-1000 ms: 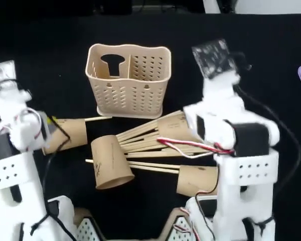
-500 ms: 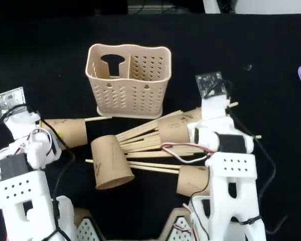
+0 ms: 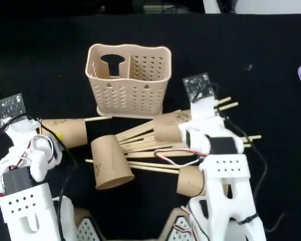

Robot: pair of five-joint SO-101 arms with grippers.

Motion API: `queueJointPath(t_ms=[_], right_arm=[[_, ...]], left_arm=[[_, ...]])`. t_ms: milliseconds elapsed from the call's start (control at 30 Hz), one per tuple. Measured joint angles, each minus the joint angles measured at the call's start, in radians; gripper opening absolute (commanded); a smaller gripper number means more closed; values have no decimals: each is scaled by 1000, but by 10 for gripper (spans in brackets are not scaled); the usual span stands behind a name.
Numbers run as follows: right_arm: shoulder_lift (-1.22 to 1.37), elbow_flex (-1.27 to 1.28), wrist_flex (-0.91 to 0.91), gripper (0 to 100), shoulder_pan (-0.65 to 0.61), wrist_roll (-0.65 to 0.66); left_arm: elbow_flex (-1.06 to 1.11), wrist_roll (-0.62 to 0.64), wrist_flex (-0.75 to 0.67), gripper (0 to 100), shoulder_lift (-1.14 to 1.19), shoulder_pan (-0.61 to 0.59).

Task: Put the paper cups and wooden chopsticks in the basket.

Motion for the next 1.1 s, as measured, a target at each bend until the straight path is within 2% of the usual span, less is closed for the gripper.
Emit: queueJointPath(t_ms=[100, 233, 467, 700, 800, 1033, 1100], right_arm=[[0, 14, 0, 7, 3, 0], [-8, 20, 5, 10, 0, 2], [-71, 9, 140, 11, 17, 2], [-308, -32, 318, 11, 18, 6], [-437, -86, 387, 11, 18, 63], [-569, -155, 414, 21, 18, 118], [-566, -153, 419, 74, 28, 118]], left_arm=[[0, 0, 0, 235, 0, 0], [0, 0, 0, 235, 0, 0], [0, 0, 0, 235, 0, 0], [0, 0, 0, 235, 0, 0], [0, 0, 0, 235, 0, 0], [0, 0, 0, 235, 0, 0], [0, 0, 0, 235, 0, 0]])
